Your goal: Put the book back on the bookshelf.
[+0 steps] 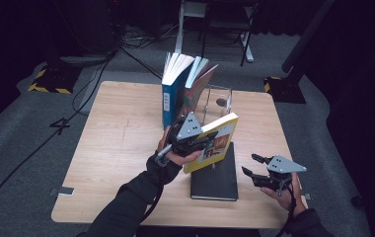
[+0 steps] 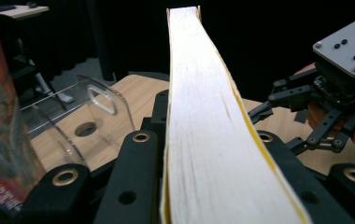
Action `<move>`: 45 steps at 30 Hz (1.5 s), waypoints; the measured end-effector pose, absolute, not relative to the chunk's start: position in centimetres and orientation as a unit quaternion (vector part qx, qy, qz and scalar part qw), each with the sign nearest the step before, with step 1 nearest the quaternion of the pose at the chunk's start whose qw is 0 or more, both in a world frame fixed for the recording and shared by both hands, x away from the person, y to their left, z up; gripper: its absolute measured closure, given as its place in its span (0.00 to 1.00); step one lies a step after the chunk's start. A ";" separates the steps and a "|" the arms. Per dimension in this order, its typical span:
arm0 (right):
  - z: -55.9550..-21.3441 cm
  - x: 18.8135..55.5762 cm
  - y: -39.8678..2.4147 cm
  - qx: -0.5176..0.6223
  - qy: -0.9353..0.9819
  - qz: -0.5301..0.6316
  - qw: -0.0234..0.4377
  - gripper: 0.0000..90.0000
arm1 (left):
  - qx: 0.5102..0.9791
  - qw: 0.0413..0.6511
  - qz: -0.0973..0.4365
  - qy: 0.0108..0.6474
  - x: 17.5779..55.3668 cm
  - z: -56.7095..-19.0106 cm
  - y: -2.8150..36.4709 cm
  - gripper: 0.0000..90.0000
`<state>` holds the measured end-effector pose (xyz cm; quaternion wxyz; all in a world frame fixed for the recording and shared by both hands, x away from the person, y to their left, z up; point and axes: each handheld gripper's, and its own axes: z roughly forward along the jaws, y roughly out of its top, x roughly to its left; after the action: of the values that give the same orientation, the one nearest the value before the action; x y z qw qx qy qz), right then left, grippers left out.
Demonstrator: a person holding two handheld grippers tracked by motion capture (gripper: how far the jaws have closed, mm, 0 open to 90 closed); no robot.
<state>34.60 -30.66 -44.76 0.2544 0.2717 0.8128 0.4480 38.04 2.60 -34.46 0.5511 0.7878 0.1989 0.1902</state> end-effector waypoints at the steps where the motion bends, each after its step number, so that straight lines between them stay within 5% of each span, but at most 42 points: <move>1: -44.9 34.7 -30.9 0.278 0.812 0.445 0.254 0.43 | 0.785 0.552 0.192 0.204 38.2 -34.5 2.7 0.83; 24: -46.1 35.6 -31.1 0.295 0.823 0.420 0.242 0.42 | 0.753 0.494 0.307 0.308 43.1 -32.6 4.3 0.83; 45: -46.2 35.5 -30.7 0.284 0.830 0.419 0.235 0.42 | 0.714 0.483 0.316 0.395 48.4 -34.2 0.3 0.83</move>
<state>35.50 -30.68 -46.16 0.2354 0.2841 0.8297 0.4189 48.40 0.27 -34.20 0.4833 0.7143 0.3951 0.3164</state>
